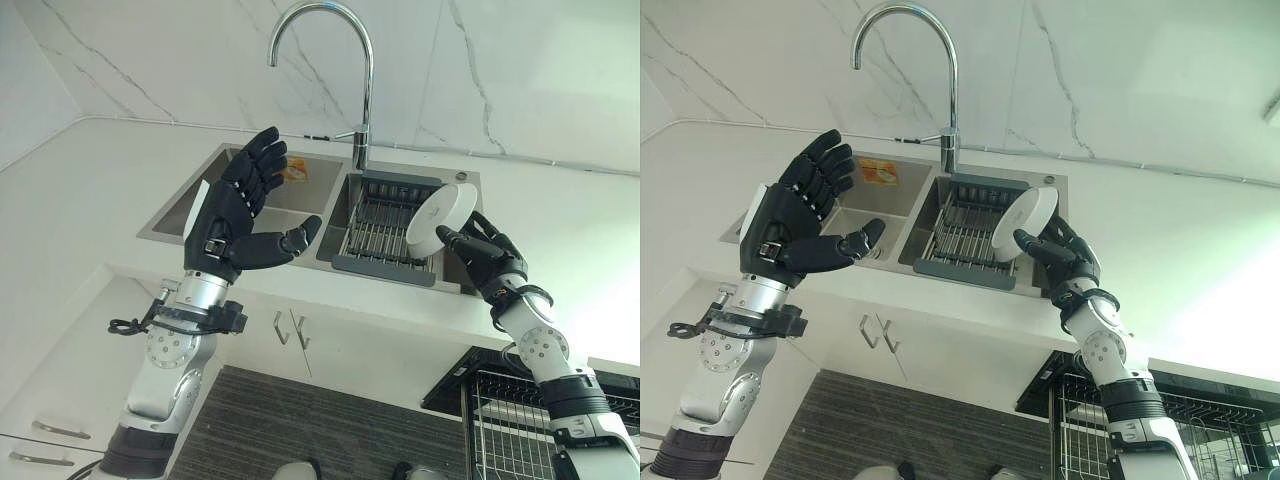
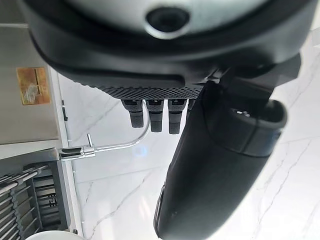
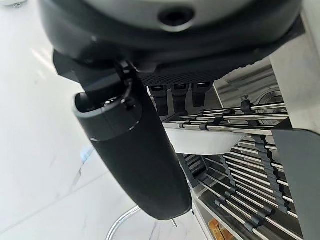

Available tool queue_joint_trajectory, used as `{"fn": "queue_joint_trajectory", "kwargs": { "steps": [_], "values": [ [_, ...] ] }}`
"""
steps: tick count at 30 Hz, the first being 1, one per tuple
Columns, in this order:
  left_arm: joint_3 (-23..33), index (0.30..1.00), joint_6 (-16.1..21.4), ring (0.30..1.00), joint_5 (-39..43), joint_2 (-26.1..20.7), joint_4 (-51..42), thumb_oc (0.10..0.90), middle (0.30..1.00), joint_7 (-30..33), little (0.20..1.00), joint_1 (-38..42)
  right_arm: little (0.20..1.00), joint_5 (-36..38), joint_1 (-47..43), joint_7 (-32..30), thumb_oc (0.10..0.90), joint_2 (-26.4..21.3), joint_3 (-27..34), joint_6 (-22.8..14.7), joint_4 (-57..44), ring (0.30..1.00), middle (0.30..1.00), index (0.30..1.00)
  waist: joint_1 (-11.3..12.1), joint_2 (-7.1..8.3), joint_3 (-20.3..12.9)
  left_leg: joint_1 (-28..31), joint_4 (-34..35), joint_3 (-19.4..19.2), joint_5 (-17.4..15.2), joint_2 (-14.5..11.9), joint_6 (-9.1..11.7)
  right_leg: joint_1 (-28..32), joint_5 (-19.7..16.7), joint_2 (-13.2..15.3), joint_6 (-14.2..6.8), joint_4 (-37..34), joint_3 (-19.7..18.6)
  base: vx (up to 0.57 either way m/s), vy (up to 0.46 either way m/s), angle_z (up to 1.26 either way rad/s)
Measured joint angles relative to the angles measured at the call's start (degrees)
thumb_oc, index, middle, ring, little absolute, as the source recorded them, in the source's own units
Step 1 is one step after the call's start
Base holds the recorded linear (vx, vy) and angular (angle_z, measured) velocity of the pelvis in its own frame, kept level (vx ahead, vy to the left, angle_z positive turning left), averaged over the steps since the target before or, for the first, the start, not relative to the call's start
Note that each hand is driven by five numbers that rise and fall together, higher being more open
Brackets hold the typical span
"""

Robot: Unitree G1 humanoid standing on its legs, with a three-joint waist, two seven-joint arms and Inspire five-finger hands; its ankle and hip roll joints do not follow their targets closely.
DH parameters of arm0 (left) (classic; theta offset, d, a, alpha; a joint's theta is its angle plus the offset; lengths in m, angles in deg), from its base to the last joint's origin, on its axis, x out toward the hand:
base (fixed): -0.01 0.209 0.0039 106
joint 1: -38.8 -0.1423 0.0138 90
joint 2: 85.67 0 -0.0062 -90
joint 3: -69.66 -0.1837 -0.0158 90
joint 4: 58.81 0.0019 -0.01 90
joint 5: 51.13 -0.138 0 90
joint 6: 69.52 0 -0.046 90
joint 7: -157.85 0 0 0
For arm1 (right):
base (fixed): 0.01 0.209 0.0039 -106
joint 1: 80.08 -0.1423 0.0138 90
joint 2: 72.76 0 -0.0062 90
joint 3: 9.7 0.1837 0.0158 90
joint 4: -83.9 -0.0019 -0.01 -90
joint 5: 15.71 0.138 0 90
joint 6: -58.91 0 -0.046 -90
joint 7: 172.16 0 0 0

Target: Place the dishes in the dishwasher.

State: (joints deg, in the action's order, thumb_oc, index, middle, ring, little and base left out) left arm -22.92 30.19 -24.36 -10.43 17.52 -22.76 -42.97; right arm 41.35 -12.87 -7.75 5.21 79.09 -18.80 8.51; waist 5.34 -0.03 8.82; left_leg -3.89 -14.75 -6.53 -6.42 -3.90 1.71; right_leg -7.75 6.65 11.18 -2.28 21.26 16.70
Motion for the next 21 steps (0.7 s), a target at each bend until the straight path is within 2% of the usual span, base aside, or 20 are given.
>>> {"fn": "queue_joint_trajectory", "kwargs": {
  "steps": [3, 14, 21],
  "values": [
    [-0.01, 0.900, -0.05, 0.900, 0.04, -0.01, 0.00, 0.800, 0.900, 0.03, 0.900, 0.00, 0.900, 0.51, -0.59, -0.14, 0.800, -2.07, 0.00, 0.10, 2.00, 0.900, 0.900, 0.900, 0.95, 0.00, 0.00, 0.03, 0.03, 0.66, 0.03, 0.05, 0.05, 0.38, 0.34, 0.11, 0.06, 0.11, 0.70, 0.02, -0.001, 0.10],
    [-1.60, 0.900, -0.89, 0.900, 0.23, -1.42, 0.16, 0.800, 0.900, -0.01, 0.900, 0.12, 0.900, 1.72, -6.98, -1.50, 0.800, -2.36, -0.24, 0.43, 10.50, 0.900, 0.900, 0.900, 1.67, 0.00, 0.00, 0.09, 0.01, 1.42, 0.10, 0.23, 0.06, 1.09, 0.58, 0.33, -0.05, 0.14, 1.52, 0.02, -0.001, 0.04],
    [-2.57, 0.900, -1.05, 0.900, 2.25, -2.34, 0.18, 0.800, 0.900, -0.05, 0.900, 0.17, 0.900, 2.42, -9.03, -1.58, 0.800, -4.59, -0.25, 0.60, 14.64, 0.900, 0.900, 0.900, 2.69, 0.00, 0.00, 0.01, 0.06, 2.35, 0.17, 0.52, 0.16, 1.33, 1.22, 0.51, -0.03, 0.70, 2.48, 0.01, 0.009, 0.07]
  ]
}}
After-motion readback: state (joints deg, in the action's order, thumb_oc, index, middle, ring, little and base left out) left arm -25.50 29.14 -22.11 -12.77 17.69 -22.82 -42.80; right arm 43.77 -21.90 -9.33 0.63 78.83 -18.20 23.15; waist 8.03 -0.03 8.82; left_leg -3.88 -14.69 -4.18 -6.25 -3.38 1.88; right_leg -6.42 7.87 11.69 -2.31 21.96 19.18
